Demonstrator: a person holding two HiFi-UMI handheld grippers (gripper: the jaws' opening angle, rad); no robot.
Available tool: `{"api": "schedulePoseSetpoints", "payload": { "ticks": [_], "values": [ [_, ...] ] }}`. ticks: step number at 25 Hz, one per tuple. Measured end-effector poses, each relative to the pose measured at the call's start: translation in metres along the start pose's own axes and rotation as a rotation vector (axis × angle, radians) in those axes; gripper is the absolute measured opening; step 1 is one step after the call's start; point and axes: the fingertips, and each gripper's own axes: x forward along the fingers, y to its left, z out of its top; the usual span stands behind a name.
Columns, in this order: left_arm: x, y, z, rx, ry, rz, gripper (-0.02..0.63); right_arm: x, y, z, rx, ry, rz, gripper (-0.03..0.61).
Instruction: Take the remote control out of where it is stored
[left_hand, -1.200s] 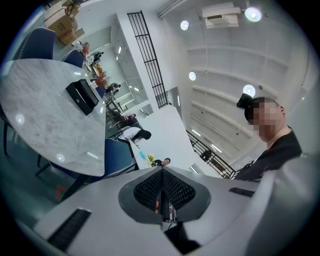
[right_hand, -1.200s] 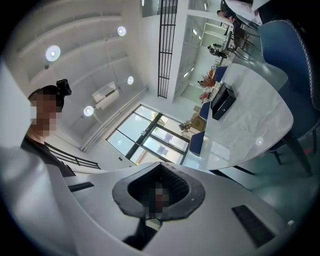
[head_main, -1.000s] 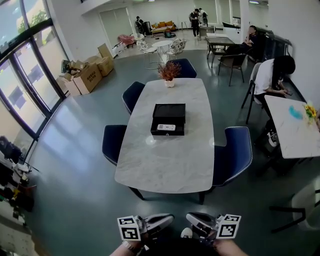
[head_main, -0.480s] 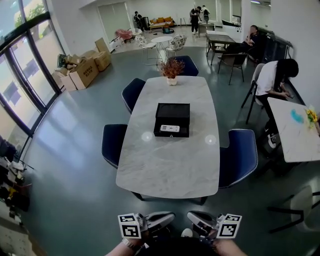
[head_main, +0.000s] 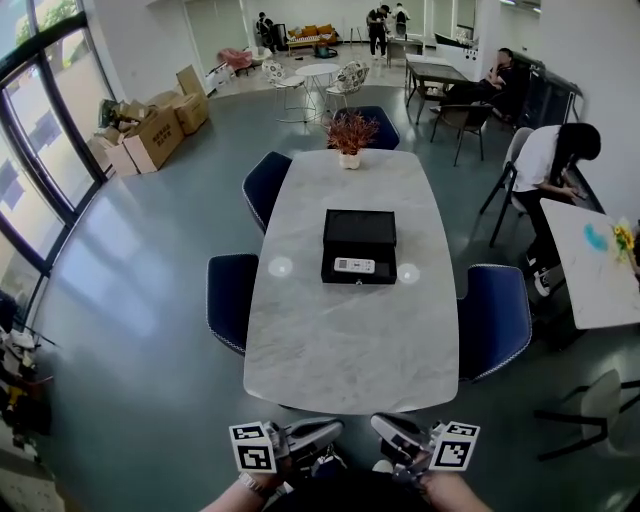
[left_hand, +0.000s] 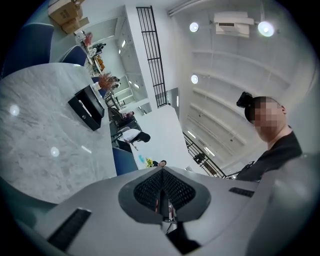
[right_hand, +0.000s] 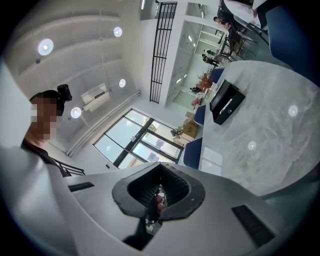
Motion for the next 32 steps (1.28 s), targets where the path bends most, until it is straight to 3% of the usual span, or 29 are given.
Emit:
{"api": "schedulePoseSetpoints", "payload": {
  "ticks": [11, 19, 24, 32],
  "values": [
    [-0.043, 0.029, 0.042, -0.030, 0.019, -0.070, 0.006, 0.066, -0.001, 0.025, -0.067, -0.076, -0.069, 0.009],
    [-0.074, 0.040, 0.063, -0.034, -0.052, -0.059, 0.006, 0.094, -0.004, 0.051, -0.116, -0.065, -0.100, 0.009],
    [-0.087, 0.048, 0.078, -0.021, -0.122, -0.019, 0.006, 0.107, -0.022, 0.088, -0.280, 0.029, -0.171, 0.009],
    [-0.091, 0.060, 0.099, -0.009, -0.243, 0.064, 0.006, 0.139, -0.102, 0.202, -0.505, 0.222, -0.314, 0.011]
  ]
}}
